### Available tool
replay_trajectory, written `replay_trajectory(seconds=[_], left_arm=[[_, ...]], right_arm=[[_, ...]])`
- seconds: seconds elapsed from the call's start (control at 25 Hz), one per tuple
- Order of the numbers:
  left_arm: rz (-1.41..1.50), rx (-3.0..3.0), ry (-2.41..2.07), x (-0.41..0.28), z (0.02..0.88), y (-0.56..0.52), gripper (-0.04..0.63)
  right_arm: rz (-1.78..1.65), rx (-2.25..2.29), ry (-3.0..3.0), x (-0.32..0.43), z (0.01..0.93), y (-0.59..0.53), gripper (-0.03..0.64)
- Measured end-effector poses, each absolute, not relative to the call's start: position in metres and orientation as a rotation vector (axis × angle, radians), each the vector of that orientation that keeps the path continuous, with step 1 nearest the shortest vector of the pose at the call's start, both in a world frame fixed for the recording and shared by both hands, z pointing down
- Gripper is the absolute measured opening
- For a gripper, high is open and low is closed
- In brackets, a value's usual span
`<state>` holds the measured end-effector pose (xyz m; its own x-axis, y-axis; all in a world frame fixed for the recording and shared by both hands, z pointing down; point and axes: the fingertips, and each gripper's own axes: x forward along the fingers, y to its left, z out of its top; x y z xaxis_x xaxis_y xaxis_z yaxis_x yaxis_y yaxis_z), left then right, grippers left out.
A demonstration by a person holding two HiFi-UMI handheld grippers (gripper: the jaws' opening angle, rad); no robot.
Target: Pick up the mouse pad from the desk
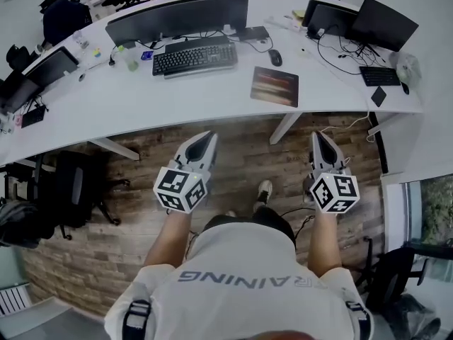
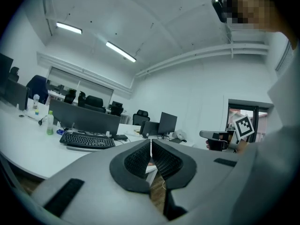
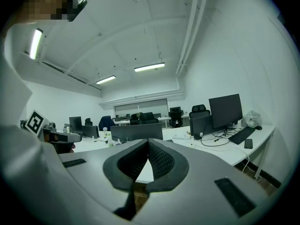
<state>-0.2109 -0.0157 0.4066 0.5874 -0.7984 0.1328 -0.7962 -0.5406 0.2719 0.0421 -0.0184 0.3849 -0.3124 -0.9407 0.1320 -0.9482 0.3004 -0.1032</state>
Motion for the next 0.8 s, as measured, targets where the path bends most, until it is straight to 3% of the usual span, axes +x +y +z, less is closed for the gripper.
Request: replay_trajectory(seconds=[0.8], left_arm=[[0.022,2.519,-1.342,-0.109,0.393,-0.189,0.037]], right_arm=[[0.302,1.801,-2.545,0.144,0.384,-0.205,0.021]])
